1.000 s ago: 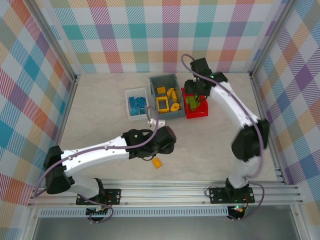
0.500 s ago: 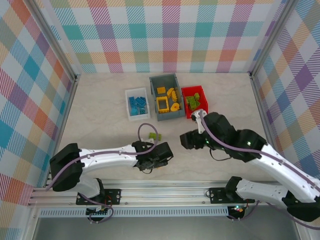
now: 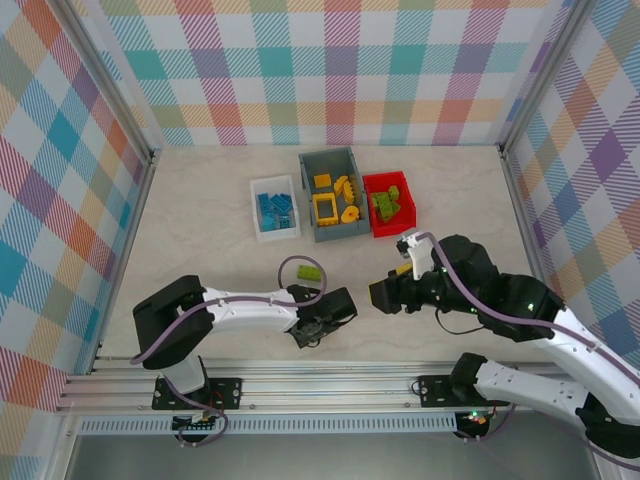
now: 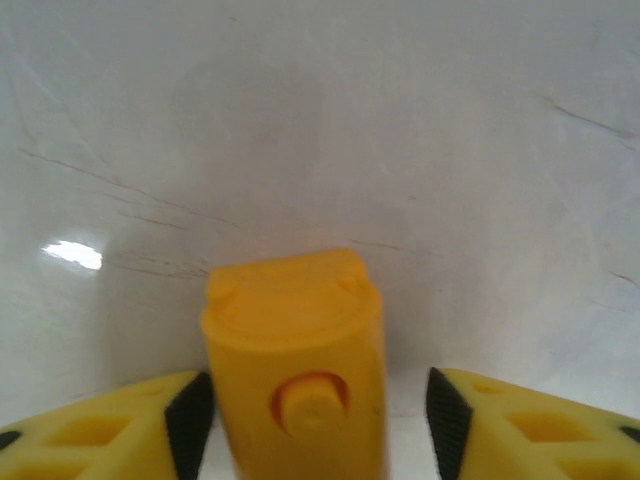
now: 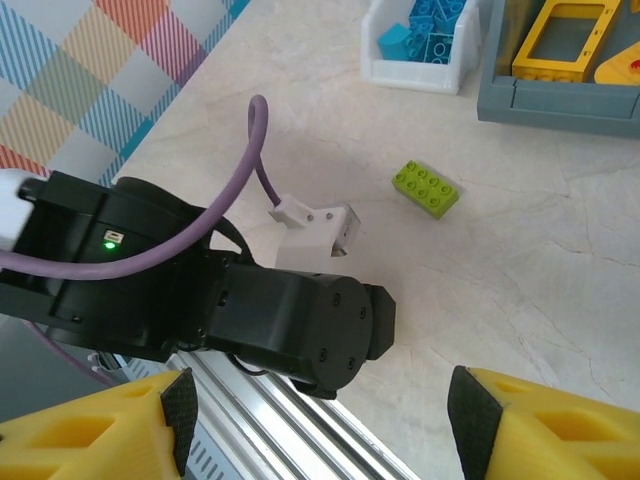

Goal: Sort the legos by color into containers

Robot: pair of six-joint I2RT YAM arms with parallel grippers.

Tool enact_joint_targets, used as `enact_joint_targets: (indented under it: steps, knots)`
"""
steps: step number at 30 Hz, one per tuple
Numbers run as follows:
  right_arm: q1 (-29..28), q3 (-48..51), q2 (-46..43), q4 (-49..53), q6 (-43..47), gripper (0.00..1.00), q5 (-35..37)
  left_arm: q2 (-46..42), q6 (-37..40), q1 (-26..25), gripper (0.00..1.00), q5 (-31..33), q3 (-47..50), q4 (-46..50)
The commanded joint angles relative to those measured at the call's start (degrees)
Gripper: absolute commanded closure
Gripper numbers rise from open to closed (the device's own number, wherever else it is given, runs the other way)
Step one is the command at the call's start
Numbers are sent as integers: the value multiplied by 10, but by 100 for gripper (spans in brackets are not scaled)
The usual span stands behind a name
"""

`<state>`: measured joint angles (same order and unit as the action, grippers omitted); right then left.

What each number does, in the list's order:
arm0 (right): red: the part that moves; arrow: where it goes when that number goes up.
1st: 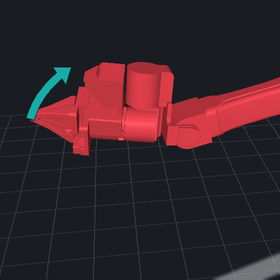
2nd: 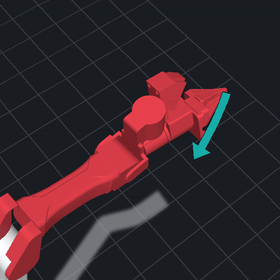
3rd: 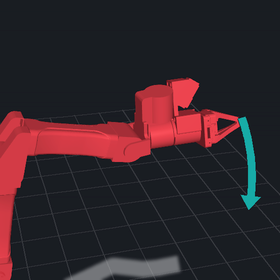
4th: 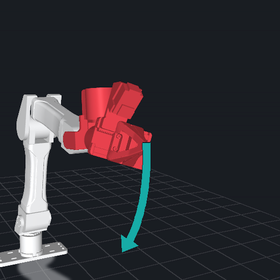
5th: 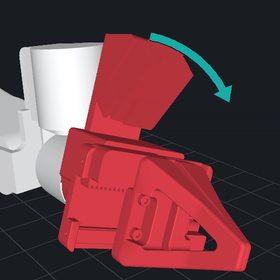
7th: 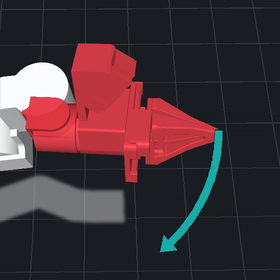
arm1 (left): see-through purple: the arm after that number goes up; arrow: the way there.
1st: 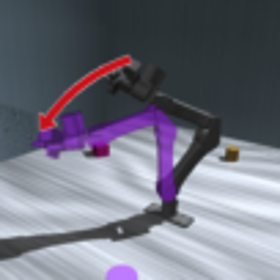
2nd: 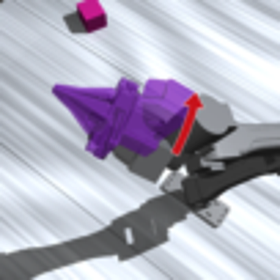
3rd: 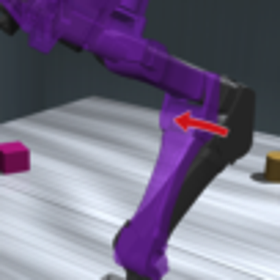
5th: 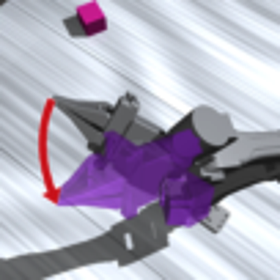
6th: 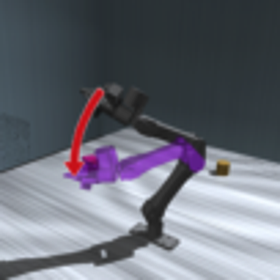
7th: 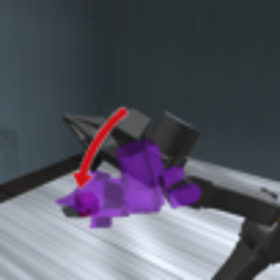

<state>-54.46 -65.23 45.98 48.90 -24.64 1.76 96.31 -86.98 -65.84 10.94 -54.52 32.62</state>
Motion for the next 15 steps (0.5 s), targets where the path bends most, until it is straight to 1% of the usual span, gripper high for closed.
enact_joint_targets:
  steps: [1, 6, 8, 11, 13, 15]
  knots:
    - [-4, 4, -8, -12, 1, 31, -7, 13, -13, 5, 49, 3, 4, -3]
    - [-4, 14, -5, -21, -4, 32, -4, 6, -12, 5, 69, 23, 12, -1]
    - [-4, 11, -5, -22, -5, 32, -2, -17, -10, 5, 73, 42, 21, 8]
    - [-4, 6, -9, -23, -2, 32, 6, -82, 21, 8, 76, 95, 8, 46]
    - [-4, 5, -9, -30, -2, 32, 17, -119, 70, 16, 76, 126, -34, 83]
    - [-4, 5, -4, -49, -3, 31, 28, -132, 142, 40, 76, 143, -103, 124]
